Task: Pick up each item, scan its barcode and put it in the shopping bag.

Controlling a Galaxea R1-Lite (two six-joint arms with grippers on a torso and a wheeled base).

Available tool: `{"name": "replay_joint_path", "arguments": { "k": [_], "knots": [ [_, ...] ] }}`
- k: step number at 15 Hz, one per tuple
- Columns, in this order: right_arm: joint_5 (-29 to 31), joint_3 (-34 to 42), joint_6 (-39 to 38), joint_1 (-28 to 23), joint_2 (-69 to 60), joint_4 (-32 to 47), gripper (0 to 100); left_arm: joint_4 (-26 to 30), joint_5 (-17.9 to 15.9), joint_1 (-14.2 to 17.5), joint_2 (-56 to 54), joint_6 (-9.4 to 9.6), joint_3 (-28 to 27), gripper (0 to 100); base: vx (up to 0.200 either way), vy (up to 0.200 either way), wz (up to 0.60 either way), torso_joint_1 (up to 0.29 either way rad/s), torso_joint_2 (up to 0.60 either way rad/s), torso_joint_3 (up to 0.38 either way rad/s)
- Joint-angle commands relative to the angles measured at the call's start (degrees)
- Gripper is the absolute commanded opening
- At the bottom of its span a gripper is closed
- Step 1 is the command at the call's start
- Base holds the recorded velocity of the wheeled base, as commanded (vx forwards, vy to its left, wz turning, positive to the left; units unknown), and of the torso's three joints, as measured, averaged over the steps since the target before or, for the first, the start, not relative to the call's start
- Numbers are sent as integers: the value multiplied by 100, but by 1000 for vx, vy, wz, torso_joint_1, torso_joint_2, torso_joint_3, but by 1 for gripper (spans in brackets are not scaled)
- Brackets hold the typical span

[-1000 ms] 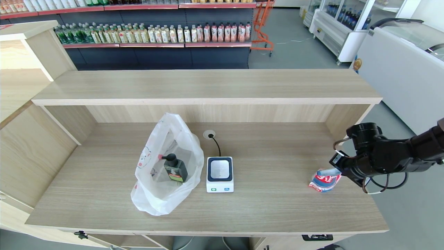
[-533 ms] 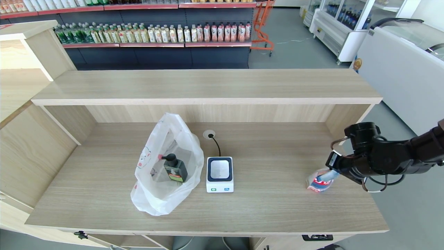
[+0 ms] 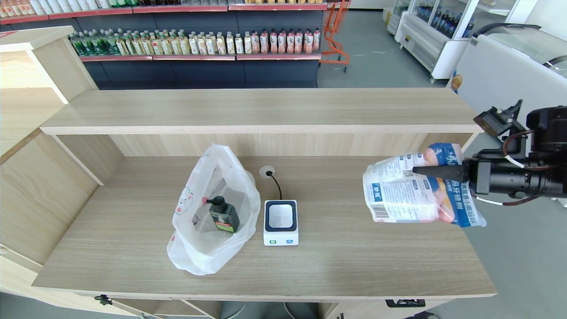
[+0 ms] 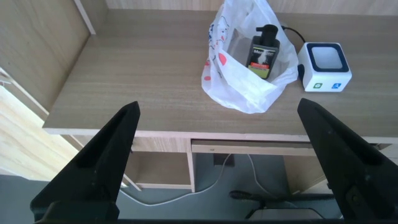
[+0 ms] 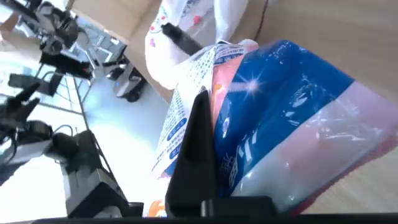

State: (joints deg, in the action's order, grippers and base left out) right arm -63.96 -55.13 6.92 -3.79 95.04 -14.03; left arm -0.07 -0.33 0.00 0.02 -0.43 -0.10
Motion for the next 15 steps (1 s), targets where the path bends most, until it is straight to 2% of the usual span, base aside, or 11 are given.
{"name": "replay_joint_path", "arguments": {
  "k": [1, 5, 7, 12, 15],
  "knots": [
    [-670, 635, 1004, 89, -609, 32, 0, -1, -2, 0, -2, -1, 1, 100, 0, 0, 0, 0, 0, 0],
    [-784, 705, 1039, 942, -1022, 305, 0, -1, -2, 0, -2, -1, 1, 100, 0, 0, 0, 0, 0, 0],
    [-758, 687, 775, 1188, -1128, 428, 0, -1, -2, 0, -2, -1, 1, 100, 0, 0, 0, 0, 0, 0],
    [-336, 643, -394, 1460, -1040, 454, 0, -1, -2, 0, -2, -1, 1, 100, 0, 0, 0, 0, 0, 0],
    [-301, 696, -455, 1469, -847, 489, 0, -1, -2, 0, -2, -1, 1, 100, 0, 0, 0, 0, 0, 0]
  ]
}}
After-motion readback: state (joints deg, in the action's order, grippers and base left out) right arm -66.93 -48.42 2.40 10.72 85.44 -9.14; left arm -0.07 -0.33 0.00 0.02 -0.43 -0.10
